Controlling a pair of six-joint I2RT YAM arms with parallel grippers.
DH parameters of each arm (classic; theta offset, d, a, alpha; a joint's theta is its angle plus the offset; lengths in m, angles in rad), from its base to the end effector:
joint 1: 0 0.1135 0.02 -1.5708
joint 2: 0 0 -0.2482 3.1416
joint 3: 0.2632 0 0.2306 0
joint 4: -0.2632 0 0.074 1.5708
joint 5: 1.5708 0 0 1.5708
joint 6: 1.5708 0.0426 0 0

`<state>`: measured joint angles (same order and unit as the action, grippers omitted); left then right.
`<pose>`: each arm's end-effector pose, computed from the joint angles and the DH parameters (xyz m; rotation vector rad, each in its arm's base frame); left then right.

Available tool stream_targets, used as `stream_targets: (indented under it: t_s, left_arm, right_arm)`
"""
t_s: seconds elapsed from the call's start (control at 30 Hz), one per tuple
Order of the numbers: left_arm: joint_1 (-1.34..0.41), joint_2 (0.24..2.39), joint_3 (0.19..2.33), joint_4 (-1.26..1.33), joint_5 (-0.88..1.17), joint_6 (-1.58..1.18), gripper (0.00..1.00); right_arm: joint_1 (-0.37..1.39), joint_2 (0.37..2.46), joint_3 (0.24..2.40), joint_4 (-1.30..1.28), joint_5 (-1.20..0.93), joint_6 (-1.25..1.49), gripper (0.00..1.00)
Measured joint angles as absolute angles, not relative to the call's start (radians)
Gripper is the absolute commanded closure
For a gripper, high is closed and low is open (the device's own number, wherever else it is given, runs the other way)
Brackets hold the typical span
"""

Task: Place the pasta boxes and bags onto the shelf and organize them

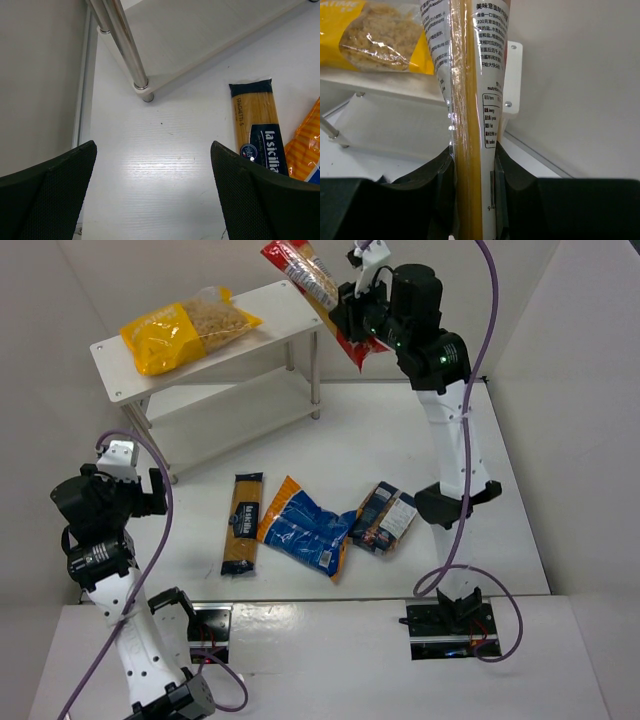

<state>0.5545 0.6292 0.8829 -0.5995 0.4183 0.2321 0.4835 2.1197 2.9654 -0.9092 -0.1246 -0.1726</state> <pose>0.1163 0.0517 0.3352 -0.0248 1.8878 0.1367 0.3236 0.1759 0.5243 -0.6200 1.5233 0.3397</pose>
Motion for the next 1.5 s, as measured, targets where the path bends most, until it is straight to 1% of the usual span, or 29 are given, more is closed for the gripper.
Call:
stream_targets:
  t_s: [0.13, 0.5, 1.0, 1.5]
  left_arm:
    - [0.555, 0.630, 0.883, -0.599, 0.426, 0.232, 0.00]
    - [0.587, 0.631, 0.883, -0.600, 0.437, 0.233, 0.00]
    - [0.646, 0.647, 0.881, -0.607, 0.470, 0.237, 0.00]
    - [0.694, 0.647, 0.881, -0.627, 0.515, 0.263, 0.00]
  right_arm:
    - [0.470, 2.184, 3.052, -0.964, -0.177, -0.153, 1.00]
    - [0.464, 2.295, 3.060, -0.962, -0.232, -0.123, 1.00]
    - [0.469, 2.370, 3.060, -0.799, -0.214, -0.133, 1.00]
    - [0.508, 2.451, 3.060, -0.623, -0.198, -0.255, 1.00]
